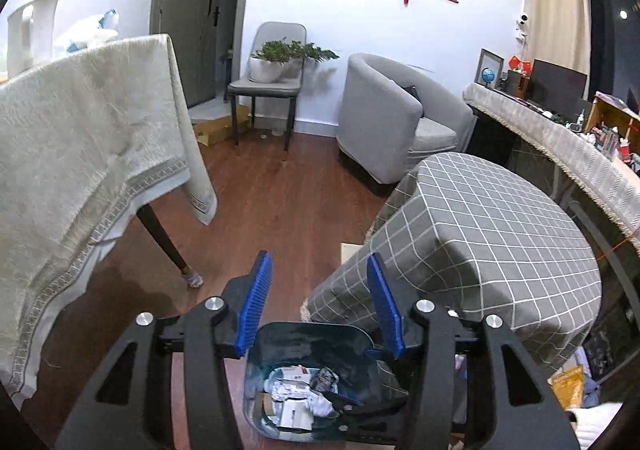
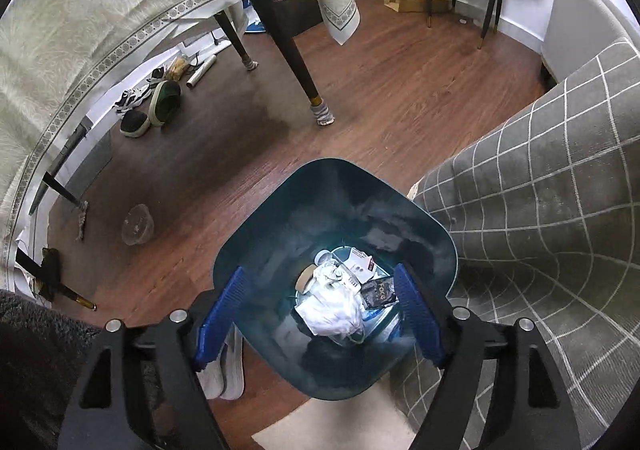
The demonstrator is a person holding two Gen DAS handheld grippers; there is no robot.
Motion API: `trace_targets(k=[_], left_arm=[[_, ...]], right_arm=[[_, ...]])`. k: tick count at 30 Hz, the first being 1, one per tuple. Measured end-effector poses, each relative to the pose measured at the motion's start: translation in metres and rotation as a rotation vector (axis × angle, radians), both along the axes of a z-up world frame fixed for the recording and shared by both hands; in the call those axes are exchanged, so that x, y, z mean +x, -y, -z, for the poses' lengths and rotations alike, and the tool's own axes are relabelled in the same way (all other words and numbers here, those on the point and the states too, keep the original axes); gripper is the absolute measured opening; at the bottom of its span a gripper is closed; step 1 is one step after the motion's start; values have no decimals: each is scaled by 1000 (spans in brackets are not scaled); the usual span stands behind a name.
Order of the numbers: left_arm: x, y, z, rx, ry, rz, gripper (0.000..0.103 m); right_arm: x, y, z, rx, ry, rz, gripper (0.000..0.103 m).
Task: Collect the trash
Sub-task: 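Withdraw both open tools from the bin toward the table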
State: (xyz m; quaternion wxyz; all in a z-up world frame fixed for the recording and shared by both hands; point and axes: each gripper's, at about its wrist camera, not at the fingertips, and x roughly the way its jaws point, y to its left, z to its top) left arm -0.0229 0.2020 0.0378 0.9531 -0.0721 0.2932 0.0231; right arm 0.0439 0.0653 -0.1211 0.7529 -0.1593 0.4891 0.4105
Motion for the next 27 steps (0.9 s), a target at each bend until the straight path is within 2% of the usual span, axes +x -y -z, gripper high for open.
trace_targets(k=[3,8,12,17,22,27], left_arm=[[-3,3,-2,-1,10,-8,58],[-11,11,-4,40,33,-27,74],[-16,20,-4,52,48,-21,79],[-17,32,3,53,44,-42,96],[-21,47,7,75,54,-53,99],[-23,61,17,113,37,-58,100]], right_arm=[[-1,6,-8,27,14,8,77],[-5,22,-31,91,50,28,78],[-22,39,-64,141,170,32,82],[-28,72,-99,201,291,100,87],[-30,121,-126,261,417,206,94],[-25,173,-138,297,470,306,99]])
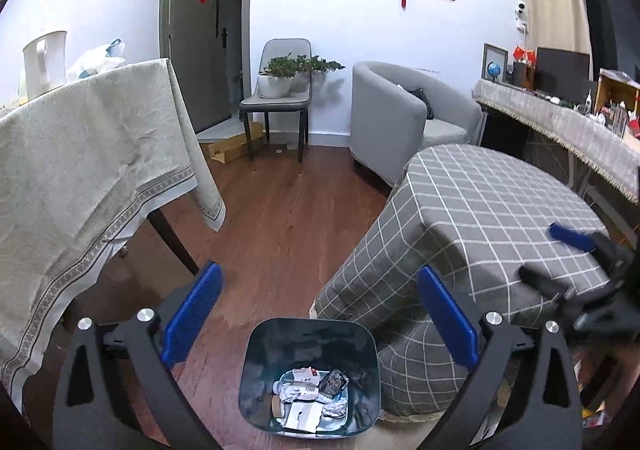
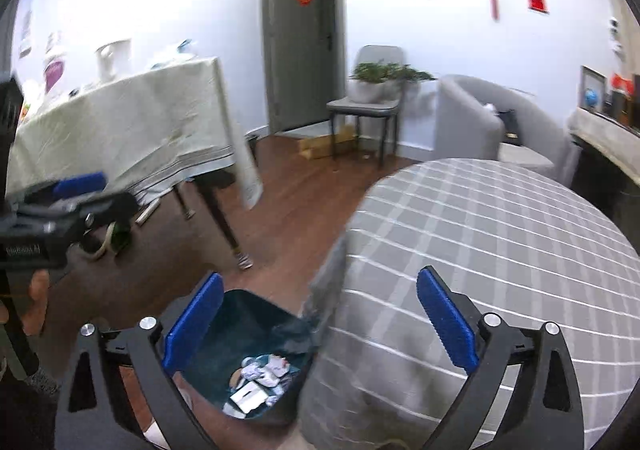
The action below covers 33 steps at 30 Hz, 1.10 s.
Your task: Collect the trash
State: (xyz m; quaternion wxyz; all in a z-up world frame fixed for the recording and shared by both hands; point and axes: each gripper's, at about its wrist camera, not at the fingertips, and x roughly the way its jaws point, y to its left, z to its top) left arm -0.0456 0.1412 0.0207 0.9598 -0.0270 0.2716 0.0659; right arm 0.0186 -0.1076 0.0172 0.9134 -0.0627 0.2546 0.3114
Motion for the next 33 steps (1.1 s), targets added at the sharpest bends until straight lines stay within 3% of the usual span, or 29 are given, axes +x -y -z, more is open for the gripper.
trace_targets(k=[10,18,33], left_arm=[[1,14,19,24,-25,-29,100],[-3,28,16,27,16,-26,100],[4,40,26,7,-9,-28,100]], right_arm=[[10,78,1,-8,24,186,100],[7,106,3,9,10,198,100],[4,122,0,40,-5,175,100]])
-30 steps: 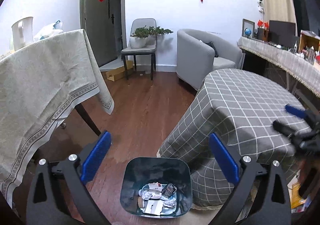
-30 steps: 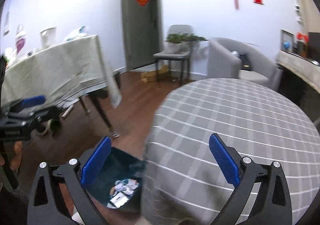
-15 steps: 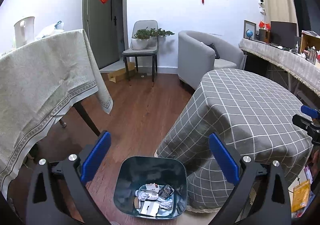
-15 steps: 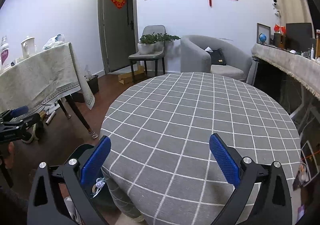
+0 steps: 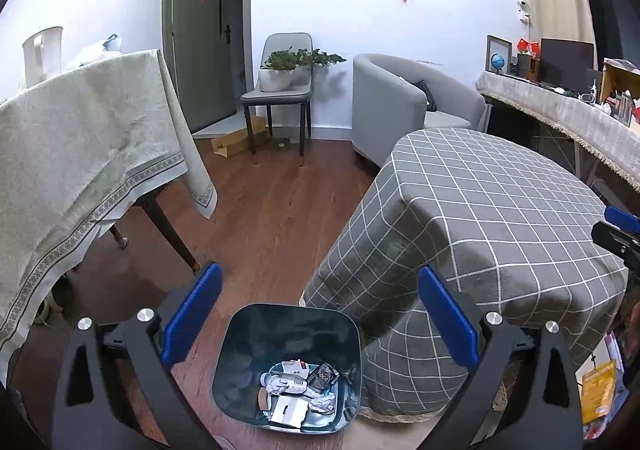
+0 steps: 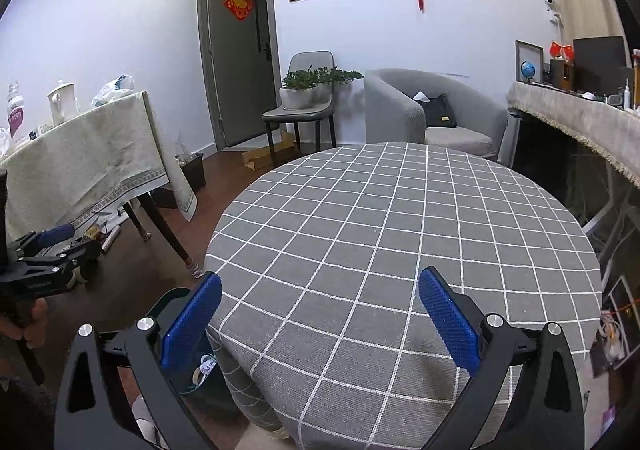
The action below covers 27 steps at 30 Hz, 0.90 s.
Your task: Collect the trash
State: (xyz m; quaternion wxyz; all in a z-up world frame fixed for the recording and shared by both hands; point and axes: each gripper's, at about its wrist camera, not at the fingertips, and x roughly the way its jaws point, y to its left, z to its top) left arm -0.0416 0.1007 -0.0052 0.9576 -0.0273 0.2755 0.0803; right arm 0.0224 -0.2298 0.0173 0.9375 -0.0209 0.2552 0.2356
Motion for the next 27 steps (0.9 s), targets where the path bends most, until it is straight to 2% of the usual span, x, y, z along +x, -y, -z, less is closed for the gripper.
trace_targets(k=[6,27], left_arm=[[2,-3,3,-22,-17,-14,100],[2,-1,2,-10,-17,-13,100]], right_arm=[[1,2,1,14,-11,-8,100],[-1,2,2,6,-14,-7,100]])
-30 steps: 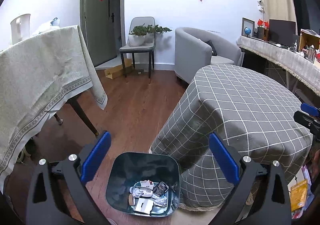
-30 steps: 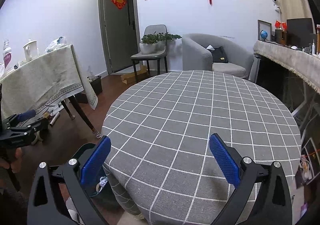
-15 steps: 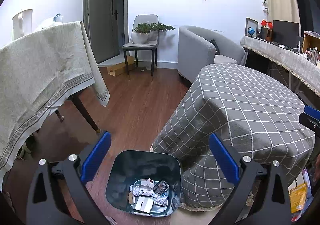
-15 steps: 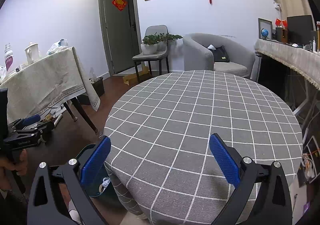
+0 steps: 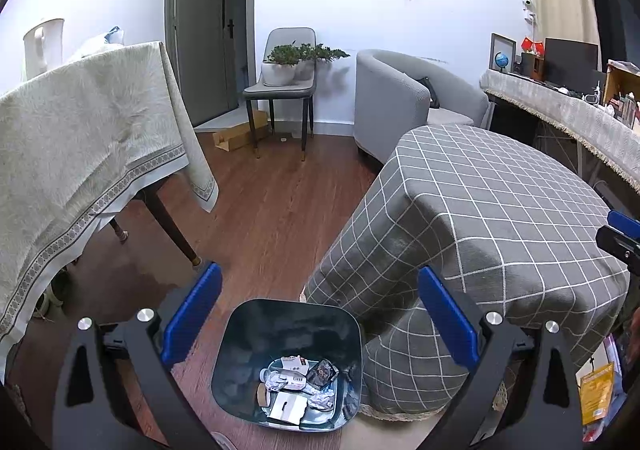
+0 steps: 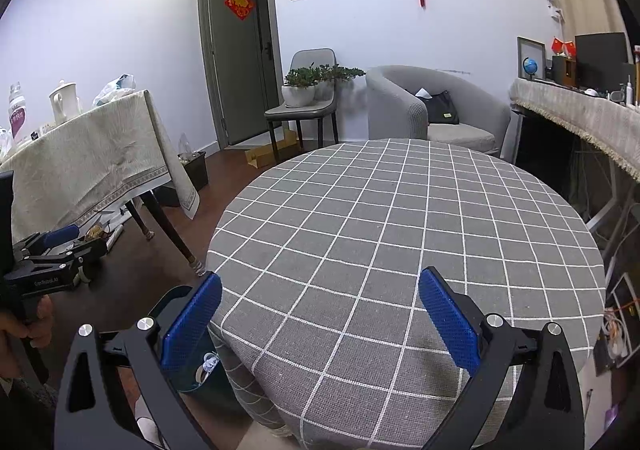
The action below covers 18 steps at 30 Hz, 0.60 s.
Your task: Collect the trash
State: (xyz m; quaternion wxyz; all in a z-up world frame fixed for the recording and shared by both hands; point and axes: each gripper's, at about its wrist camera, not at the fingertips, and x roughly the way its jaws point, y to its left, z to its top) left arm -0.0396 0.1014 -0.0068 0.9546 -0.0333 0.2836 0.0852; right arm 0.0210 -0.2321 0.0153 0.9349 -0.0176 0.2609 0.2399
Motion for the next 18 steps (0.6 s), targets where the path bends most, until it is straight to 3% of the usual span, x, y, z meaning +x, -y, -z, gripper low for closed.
trace_targets(k=[18], left_arm=[[2,-1,2,-5,-8,-2,100]], right_arm=[[-2,-4,1,-10,2,-4,100]])
